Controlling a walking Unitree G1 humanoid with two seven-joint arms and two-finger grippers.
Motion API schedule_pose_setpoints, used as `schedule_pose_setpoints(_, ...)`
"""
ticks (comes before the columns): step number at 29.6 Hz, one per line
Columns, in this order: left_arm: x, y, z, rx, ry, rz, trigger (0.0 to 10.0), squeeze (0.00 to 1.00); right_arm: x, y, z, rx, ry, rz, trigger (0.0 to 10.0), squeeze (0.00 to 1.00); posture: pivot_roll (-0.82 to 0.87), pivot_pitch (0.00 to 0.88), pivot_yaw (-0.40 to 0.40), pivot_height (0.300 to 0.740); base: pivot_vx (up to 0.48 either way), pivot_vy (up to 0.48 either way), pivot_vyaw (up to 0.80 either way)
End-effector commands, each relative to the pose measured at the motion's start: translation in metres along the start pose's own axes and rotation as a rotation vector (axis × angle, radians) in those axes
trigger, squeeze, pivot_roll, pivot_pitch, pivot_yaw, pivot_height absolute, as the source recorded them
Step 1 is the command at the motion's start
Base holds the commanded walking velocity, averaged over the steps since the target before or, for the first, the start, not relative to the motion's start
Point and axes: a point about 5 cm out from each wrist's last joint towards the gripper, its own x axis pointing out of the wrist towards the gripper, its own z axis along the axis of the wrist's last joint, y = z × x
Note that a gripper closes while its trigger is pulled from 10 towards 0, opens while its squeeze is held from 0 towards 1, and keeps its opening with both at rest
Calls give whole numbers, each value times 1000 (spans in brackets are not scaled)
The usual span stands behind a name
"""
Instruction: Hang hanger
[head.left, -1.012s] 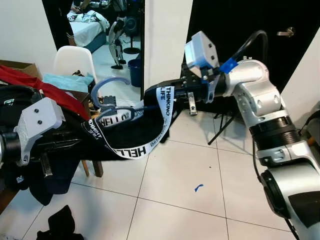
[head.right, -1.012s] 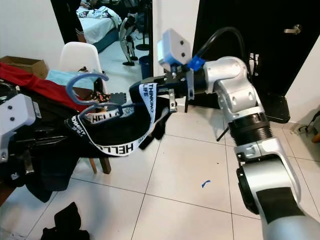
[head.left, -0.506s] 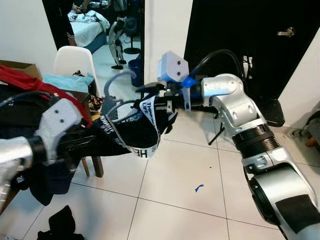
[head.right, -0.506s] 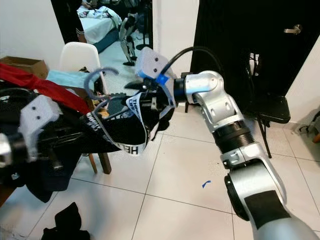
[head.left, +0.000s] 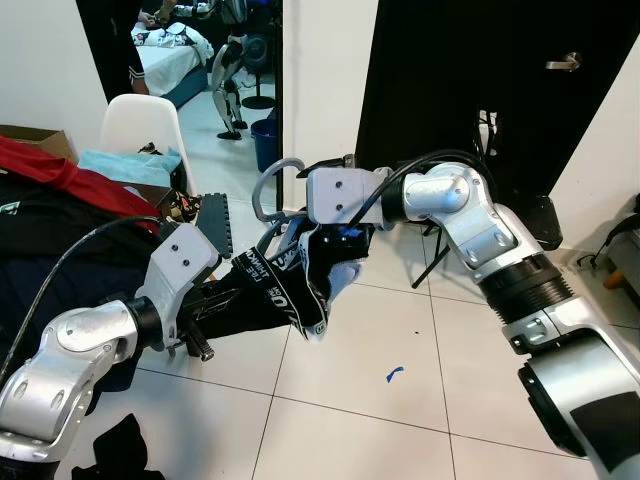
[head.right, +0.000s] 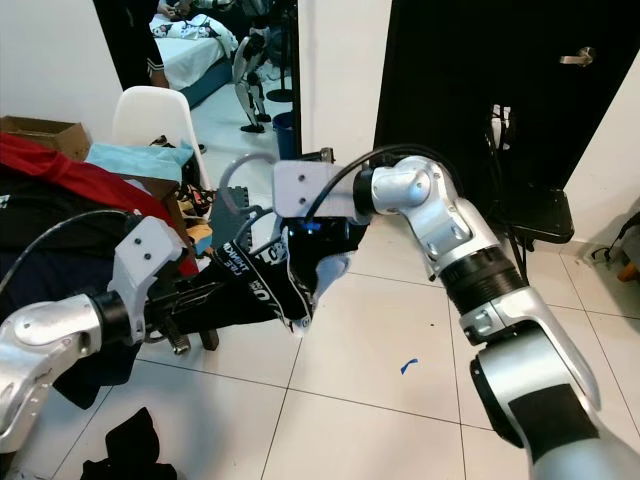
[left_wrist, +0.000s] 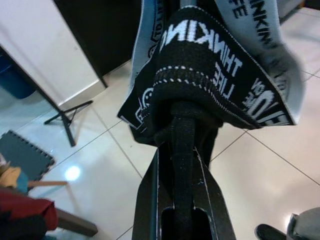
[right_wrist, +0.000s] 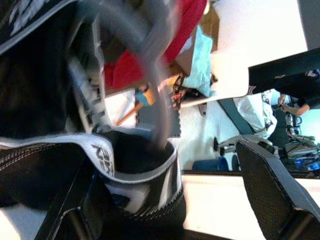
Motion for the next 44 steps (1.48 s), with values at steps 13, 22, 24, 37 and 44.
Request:
schedule_pose_setpoints(13, -5, 16, -8, -27, 23, 174, 1098, 0, -17, -7, -10, -11, 42, -72, 10000, 1000, -62, 0, -39, 740, 0, 0, 0)
schedule_pose_setpoints(22, -7, 22, -12, -131, -30, 281, 10000, 0, -18, -14, -27, 506, -123, -387, 10000, 0, -55, 0, -35, 740, 0, 0, 0)
schedule_pose_setpoints(24, -5, 11, -17, -223, -87, 294, 10000, 0, -15, 12, -63, 917, -125, -535, 10000, 0, -27, 0, -66, 740, 0, 0, -778)
schedule_pose_setpoints(37, -12, -50, -31, -317, -80, 311, 10000, 0, -16, 135, -87, 1378, 24, -667, 10000, 0, -58, 0, -92, 740, 0, 0, -779)
schedule_pose_setpoints(44, -4, -49, -30, -317, -75, 269, 10000, 0, -15, 132, -81, 1380, 24, -709, 10000, 0, -61, 0, -74, 740, 0, 0, -788)
